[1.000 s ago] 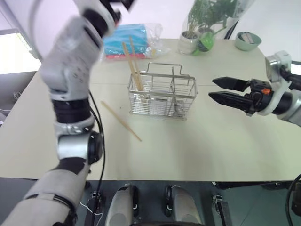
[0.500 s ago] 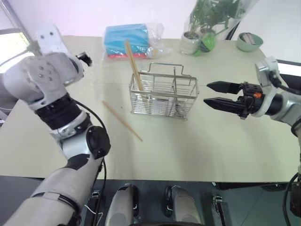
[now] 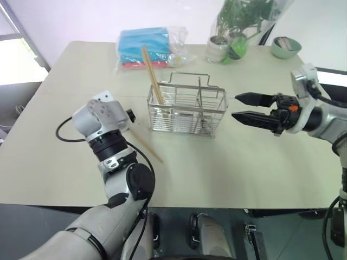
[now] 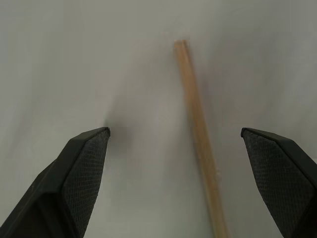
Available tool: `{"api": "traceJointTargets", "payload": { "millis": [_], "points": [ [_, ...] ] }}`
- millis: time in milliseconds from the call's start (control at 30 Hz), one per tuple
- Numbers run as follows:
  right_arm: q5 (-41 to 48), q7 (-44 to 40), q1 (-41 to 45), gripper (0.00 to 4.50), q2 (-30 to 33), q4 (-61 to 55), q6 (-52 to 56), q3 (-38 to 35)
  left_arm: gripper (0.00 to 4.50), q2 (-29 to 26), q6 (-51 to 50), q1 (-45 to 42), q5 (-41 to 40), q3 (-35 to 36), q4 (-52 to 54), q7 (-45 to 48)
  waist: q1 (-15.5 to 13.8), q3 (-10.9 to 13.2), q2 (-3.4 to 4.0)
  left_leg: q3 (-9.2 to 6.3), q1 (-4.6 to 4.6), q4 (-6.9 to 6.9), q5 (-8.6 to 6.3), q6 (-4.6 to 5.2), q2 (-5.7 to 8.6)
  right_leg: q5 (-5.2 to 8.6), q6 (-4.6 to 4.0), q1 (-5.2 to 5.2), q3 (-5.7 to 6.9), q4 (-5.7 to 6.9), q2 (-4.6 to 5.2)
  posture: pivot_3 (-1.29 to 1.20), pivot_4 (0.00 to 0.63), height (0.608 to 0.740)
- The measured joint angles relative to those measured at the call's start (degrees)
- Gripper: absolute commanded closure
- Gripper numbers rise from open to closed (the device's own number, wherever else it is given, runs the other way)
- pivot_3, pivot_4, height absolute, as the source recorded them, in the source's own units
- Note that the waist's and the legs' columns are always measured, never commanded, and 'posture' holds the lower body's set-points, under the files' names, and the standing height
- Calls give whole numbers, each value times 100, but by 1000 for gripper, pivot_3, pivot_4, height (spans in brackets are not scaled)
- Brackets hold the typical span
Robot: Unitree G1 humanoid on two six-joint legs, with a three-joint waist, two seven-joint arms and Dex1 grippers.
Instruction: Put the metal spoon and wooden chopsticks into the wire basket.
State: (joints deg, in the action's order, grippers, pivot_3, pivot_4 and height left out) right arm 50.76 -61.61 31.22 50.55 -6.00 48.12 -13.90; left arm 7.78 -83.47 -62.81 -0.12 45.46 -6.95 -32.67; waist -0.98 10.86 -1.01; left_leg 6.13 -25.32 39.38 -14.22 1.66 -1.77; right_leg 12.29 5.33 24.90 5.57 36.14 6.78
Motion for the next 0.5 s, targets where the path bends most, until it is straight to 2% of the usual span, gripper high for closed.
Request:
{"api": "traceJointTargets", "payload": {
  "millis": [133,233,333,467,500],
  "points": [
    [22,82,-51,0,1,-112,35,-105,38,-192,669,0,0,-218,-747,-23,-6,-15,21,0,9,0,-14,23,0,-1,-1,-7,0,2,1,0,150,715],
    [24,102,-177,0,1,-186,40,-150,821,-370,1131,18,-5,-410,-1315,-28,4,-35,53,0,21,-2,-15,26,0,-1,-1,-15,0,3,1,0,150,715],
    [24,102,-249,0,12,-269,40,-212,2189,-504,1453,22,-35,-415,-1633,-82,2,-53,85,0,28,-4,-17,29,0,-1,-1,-20,0,4,1,0,150,715],
    [24,97,-287,0,33,-291,57,-219,4125,-570,1695,21,-156,-407,-1828,-139,-33,-55,87,-1,37,-4,-18,30,0,0,-2,-30,0,4,1,0,150,715],
    [23,94,-287,0,44,-290,58,-219,4462,-591,1739,13,-199,-398,-1859,-154,-59,-55,88,-1,38,-4,-18,30,0,0,-2,-30,0,4,1,0,150,715]
  ]
}}
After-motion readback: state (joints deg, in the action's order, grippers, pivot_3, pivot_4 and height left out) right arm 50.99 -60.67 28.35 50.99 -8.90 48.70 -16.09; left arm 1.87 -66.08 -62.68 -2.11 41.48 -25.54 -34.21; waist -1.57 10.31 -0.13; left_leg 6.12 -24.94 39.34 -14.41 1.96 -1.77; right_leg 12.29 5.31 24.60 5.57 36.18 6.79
